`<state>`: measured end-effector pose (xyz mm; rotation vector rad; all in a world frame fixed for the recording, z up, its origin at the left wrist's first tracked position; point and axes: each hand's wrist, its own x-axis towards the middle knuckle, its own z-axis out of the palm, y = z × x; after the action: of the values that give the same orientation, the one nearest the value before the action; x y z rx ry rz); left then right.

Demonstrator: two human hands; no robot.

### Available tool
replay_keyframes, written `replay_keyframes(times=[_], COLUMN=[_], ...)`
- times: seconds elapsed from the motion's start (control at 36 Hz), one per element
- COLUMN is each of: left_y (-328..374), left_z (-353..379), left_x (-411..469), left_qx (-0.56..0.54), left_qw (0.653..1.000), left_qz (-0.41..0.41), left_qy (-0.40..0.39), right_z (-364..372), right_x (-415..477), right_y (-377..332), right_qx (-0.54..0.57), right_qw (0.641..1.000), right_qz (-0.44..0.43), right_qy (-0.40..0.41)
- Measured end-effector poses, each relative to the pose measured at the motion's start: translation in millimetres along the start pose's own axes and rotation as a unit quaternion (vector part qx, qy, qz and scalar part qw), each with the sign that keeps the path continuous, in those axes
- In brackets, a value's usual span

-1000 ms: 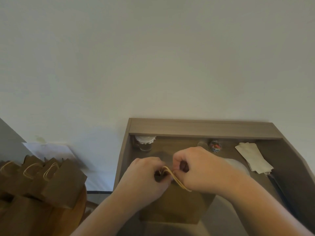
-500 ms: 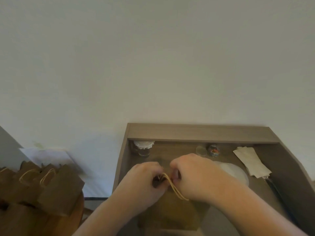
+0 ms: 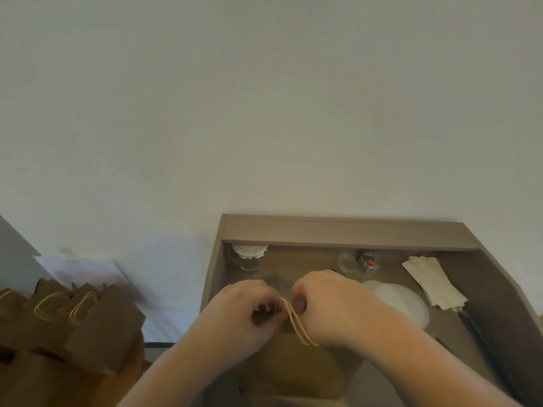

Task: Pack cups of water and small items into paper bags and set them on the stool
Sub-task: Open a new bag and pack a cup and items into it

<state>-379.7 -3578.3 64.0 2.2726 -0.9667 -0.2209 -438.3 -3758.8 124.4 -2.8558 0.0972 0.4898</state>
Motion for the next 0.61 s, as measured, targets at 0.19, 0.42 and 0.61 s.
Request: replay_keyframes(times=[0.19,0.42,0.61], left_y=[0.5,-14.8,-23.6], left_z=[6.1,6.0,5.0], left_x=[-2.9,-12.5,-12.5], left_qx=[-0.016,-0.061,-0.060], left_qw=[1.000,0.997,0.998], left_qz=[-0.025,-0.053,-0.027], left_qy=[0.003,0.003,0.011], right_z=[10.8,6.6,6.2], right_x=[20.4,15.9,25.0], right_y=[0.3,5.8,-7.9], right_qx=[-0.010,0.000,-0.029], right_qw=[1.000,0.999,0.998], right_qz=[-0.009,0.013,0.012], right_qy=[-0.026,-0.043,-0.057])
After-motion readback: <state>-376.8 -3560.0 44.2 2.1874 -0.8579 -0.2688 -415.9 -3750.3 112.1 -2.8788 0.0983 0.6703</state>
